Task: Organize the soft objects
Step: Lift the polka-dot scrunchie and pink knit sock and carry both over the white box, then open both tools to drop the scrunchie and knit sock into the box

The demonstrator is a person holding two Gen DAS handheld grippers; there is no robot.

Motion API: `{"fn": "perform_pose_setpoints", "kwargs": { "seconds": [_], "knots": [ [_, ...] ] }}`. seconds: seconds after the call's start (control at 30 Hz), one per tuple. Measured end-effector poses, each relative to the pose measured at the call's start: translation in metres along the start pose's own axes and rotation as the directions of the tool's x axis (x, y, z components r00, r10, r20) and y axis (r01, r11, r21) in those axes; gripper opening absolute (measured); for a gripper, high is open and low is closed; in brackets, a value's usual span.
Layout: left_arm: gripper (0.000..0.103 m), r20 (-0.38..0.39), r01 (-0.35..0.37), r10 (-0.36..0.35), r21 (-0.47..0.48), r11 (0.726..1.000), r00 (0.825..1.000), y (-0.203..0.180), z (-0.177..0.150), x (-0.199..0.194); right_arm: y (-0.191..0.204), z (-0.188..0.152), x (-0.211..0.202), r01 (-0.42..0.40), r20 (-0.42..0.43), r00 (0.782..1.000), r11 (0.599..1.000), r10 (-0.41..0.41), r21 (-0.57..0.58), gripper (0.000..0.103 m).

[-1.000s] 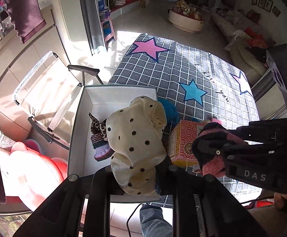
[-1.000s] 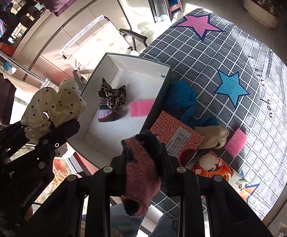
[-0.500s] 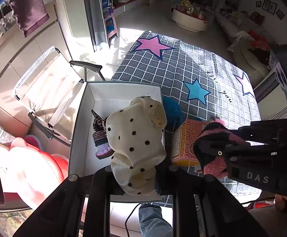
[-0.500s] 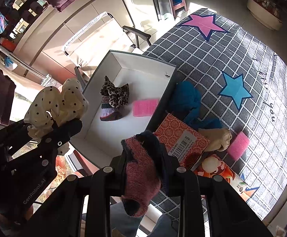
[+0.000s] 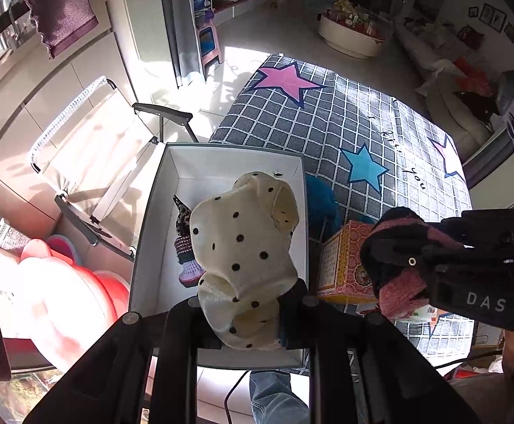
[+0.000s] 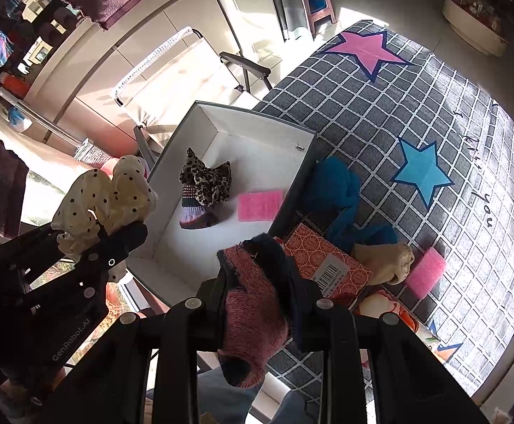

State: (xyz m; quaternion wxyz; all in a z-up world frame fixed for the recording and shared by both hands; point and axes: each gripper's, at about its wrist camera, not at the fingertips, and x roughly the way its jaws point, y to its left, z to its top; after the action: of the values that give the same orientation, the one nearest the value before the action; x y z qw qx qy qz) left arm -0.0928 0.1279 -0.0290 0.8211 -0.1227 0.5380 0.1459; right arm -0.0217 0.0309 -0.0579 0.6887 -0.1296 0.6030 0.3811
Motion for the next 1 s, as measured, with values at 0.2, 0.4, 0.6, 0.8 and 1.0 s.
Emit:
{"fn": "perform_pose_setpoints", "kwargs": {
  "seconds": [0.2,0.4,0.6,0.8,1.0],
  "knots": [
    [0.022,-0.029,-0.014,0.012,-0.052,0.999,1.0,0.014,0.009,0.016,0.006,0.022,0.01,-0.016,-0.008,1.0,1.0,0.016,-0.01,0.029],
    [0.022,-0.066,-0.046,0.04,-0.087,0.995,0.997,0.027,0.016,0.034,0.018,0.043,0.022,-0.043,-0.021,0.999,0.999,0.043,-0.03,0.029],
    [0.022,-0.099,-0.055,0.044,-0.112,0.992,0.994,0.036,0.015,0.046,0.031,0.056,0.036,-0.061,-0.035,0.998,0.997,0.059,-0.056,0.029],
    [0.024,-0.126,-0.062,0.047,-0.119,0.991,0.991,0.04,0.013,0.056,0.034,0.064,0.049,-0.077,-0.055,0.996,0.996,0.074,-0.046,0.029],
    [0.075,-0.138,-0.07,0.055,-0.109,0.992,0.989,0.039,0.013,0.061,0.034,0.072,0.053,-0.106,-0.051,0.993,0.994,0.104,-0.038,0.038]
  ]
}}
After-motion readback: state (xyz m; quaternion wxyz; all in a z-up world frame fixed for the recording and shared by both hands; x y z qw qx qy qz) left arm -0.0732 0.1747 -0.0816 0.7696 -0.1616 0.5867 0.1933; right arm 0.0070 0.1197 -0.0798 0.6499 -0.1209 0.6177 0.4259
